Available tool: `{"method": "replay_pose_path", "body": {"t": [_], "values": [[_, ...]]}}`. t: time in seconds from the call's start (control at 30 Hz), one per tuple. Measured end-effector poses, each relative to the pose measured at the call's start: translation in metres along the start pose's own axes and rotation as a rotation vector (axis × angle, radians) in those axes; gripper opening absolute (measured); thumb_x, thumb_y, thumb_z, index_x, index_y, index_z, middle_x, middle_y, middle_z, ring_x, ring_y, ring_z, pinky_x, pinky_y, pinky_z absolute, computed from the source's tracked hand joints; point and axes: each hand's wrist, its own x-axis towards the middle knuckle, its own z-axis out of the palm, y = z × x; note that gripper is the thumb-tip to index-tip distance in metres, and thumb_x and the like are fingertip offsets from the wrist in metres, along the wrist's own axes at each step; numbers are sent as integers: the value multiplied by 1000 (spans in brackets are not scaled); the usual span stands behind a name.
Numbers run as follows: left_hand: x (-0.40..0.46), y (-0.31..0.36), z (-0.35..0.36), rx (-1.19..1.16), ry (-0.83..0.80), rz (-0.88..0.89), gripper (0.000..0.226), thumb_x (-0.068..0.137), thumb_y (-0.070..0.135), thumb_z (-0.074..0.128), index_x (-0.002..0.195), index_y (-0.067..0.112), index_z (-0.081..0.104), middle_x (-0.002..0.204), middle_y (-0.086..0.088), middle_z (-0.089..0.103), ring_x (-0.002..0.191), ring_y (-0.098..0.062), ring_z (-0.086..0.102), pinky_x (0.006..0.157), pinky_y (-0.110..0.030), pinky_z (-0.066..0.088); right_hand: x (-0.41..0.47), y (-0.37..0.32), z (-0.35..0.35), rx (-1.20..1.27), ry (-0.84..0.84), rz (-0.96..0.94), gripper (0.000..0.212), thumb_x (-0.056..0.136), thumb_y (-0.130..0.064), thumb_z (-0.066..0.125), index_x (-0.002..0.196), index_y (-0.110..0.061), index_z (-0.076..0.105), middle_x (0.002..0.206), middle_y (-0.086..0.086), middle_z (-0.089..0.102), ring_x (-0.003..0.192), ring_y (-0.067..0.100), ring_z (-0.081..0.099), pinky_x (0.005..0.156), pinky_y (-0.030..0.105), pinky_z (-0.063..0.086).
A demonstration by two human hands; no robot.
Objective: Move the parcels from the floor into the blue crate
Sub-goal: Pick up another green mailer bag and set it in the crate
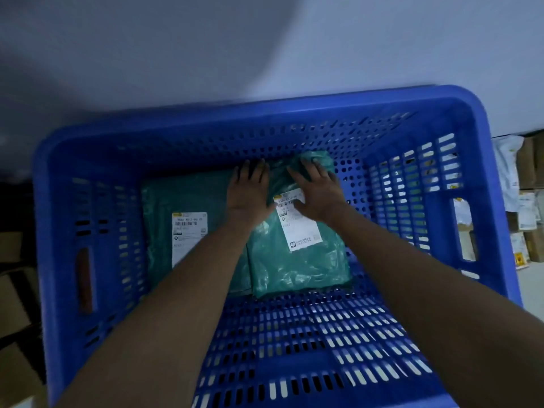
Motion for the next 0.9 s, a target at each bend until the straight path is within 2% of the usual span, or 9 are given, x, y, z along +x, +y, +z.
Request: {"method": "replay_pose_path", "body": {"t": [0.13,0.23,0.3,0.37,0.43,0.53,0.6,0.7,0.9], "values": [[-5,-3,11,-18,25,-71,99,80,63,56,149,6,14,156,-12,15,141,-35,21,119,-45,15,16,10,-5,-19,-25,49,94,79,-57,62,152,-32,9,159,-1,9,146,26,9,114,55,23],[-11,-12,12,-16,11,-116,97,80,62,58,146,0,21,152,-18,20,138,-37,25,119,-46,16,18,2,-14,183,-24,92,87,80,-50,63,151,-25,21,155,4,23,142,29,22,110,49,34],[-21,-14,9,42,9,-125,90,84,57,56,146,0,22,152,-19,21,141,-40,19,119,-47,11,5,3,-20,384,139,191,75,81,-41,64,146,-20,31,147,8,35,130,31,40,94,43,48],[-41,-8,4,5,61,-125,78,85,47,57,144,4,29,149,-19,27,137,-39,25,115,-47,18,-26,9,-12,471,276,386,67,83,-35,64,140,-15,36,141,11,38,118,34,49,78,40,51],[-73,5,10,-58,48,27,65,84,35,61,140,11,38,146,-14,33,135,-34,30,111,-45,24,-69,14,19,609,128,535,71,84,-41,63,143,-16,32,144,12,36,117,37,50,82,43,50],[-130,21,26,-99,-117,179,57,83,25,60,137,13,44,148,-10,38,141,-32,22,118,-48,15,-135,7,47,917,-250,452,90,76,-49,71,149,-27,22,149,5,38,131,31,45,103,43,44],[-168,25,28,-158,-208,80,58,86,26,58,139,12,40,151,-9,35,143,-30,22,120,-46,14,-168,3,43,910,-232,501,87,84,-38,70,152,-25,17,154,3,30,137,29,38,105,37,39],[-215,25,14,-184,-293,65,58,91,37,48,142,14,34,150,-6,35,139,-26,30,118,-44,18,-205,-4,14,830,-96,572,81,87,-43,64,152,-29,18,158,2,24,136,30,41,102,41,43],[-243,-11,-60,-159,-162,-33,47,88,38,48,131,19,47,137,-5,49,124,-26,44,109,-42,30,-261,-11,-68,546,-37,359,76,87,-53,59,150,-28,26,157,3,27,138,27,36,104,42,42]]}}
